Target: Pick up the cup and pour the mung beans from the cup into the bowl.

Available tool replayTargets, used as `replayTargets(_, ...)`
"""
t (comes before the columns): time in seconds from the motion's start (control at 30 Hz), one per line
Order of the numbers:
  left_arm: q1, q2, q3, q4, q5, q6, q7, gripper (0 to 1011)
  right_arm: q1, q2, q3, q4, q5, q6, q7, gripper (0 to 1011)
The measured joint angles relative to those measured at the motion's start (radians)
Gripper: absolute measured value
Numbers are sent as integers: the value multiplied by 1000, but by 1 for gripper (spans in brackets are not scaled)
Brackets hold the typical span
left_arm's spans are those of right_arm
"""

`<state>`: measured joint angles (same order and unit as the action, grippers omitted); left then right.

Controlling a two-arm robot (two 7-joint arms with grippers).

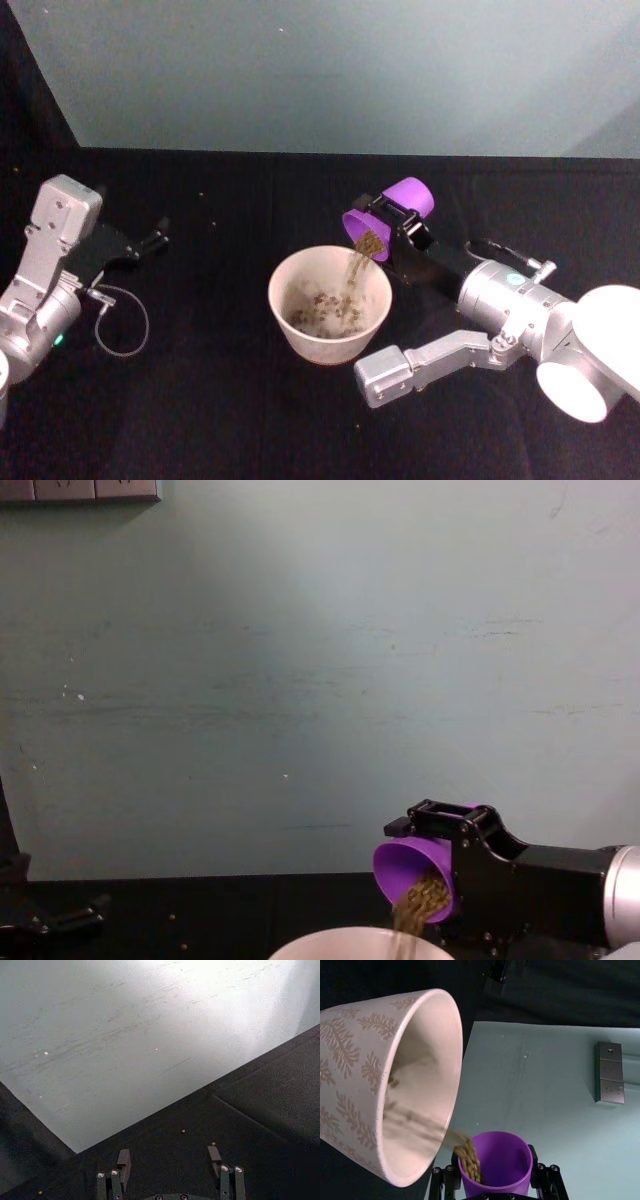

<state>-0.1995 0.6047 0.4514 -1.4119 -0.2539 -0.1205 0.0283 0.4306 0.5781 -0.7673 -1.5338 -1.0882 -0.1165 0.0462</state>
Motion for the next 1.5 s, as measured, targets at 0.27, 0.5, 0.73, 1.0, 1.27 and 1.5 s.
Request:
replayTargets(0.27, 0, 0, 0, 0, 0, 0, 0, 1000, 3, 3, -11, -1, -27, 12, -7, 752)
replayTargets(0.5, 0, 0, 0, 0, 0, 0, 0, 1000, 4, 5, -21, -1, -48, 20, -17, 751)
replayTargets(0.73, 0, 0, 0, 0, 0, 0, 0, 1000, 8, 10, -36, -2, -83, 32, -26, 751)
replayTargets(1.0, 0, 0, 0, 0, 0, 0, 0, 1000, 15, 22, -63, -9, -148, 56, -44, 751)
replayTargets(1.27, 0, 0, 0, 0, 0, 0, 0, 1000, 21, 36, -89, -25, -219, 90, -64, 751)
replayTargets(1.5, 0, 0, 0, 0, 0, 0, 0, 1000, 34, 51, -115, -42, -292, 124, -72, 751)
